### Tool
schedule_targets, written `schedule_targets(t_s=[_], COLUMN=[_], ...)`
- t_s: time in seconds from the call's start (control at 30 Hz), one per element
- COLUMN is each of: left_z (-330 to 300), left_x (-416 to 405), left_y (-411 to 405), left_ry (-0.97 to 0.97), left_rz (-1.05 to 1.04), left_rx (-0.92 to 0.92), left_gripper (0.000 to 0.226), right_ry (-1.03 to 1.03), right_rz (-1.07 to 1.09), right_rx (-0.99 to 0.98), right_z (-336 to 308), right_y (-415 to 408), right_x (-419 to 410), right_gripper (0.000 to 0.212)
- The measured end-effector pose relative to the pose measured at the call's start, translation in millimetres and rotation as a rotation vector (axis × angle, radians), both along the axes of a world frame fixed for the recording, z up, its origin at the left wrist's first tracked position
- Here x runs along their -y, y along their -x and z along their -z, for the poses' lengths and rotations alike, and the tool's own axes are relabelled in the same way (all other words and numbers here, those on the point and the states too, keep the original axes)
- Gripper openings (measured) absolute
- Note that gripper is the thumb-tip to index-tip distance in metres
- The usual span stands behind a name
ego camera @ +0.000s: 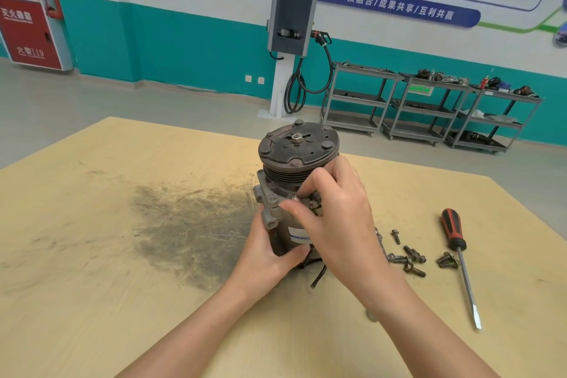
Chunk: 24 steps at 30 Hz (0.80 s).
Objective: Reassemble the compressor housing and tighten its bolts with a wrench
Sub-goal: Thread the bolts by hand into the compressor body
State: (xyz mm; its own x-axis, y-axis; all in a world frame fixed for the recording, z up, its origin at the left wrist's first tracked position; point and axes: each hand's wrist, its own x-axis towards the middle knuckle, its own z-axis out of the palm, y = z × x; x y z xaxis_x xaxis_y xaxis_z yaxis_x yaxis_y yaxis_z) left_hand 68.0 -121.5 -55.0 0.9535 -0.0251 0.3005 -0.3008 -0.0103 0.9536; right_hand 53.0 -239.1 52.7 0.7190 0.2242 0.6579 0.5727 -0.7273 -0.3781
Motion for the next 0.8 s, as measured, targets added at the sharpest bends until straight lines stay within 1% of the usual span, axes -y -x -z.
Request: schedule_targets(t_s=[0.13, 0.2, 0.3, 0.33, 0.43, 0.47, 0.53, 0.6, 0.67, 0.8], left_z=[-1.1, -1.2, -1.5, -1.6, -2.1, -2.4, -2.3, -2.1, -1.3, -0.4], left_x=[0.7, 0.9, 1.2, 1.1, 1.1, 0.9, 0.4, 0.1, 0.4, 0.4], left_y=[0.0, -0.2, 0.2, 0.4, 0.6, 0.7, 0.6, 0.6, 0.0, -0.3], left_ry=[-0.001, 0.007, 0.012, 0.013, 0.009, 0.003, 0.000, -0.006, -0.006, 0.012], left_rz=[-0.007, -0.008, -0.003, -0.001, 0.005, 0.002, -0.001, -0.006, -0.015, -0.008], left_rx=[0.012, 0.014, 0.008, 0.005, 0.000, -0.002, -0.006, -0.010, -0.007, -0.005], left_gripper=[0.074, 0.072, 0.070, 0.070, 0.069, 0.069, 0.070, 0.073, 0.075, 0.069], right_ry=[-0.035, -0.006, 0.013, 0.013, 0.014, 0.009, -0.020, -0.061, -0.057, -0.013], right_rz=[-0.064, -0.082, -0.052, -0.028, 0.054, 0.063, 0.041, -0.029, -0.089, -0.053], right_rx=[-0.018, -0.009, 0.003, 0.015, 0.082, 0.095, 0.082, 0.041, 0.017, 0.028], right_z=[-0.7, -1.0, 0.0, 0.8, 4.1, 4.9, 5.3, 3.9, 2.0, 1.6], right_y=[1.7, 1.5, -1.1, -2.3, -3.8, -3.2, -2.1, -1.1, -0.4, -2.5], right_x=[3.6, 6.8, 6.0, 4.1, -3.6, -5.1, -4.7, -0.2, 5.3, 5.2], right_gripper=[0.025, 0.019, 0.010, 0.012, 0.032, 0.036, 0.037, 0.032, 0.022, 0.009])
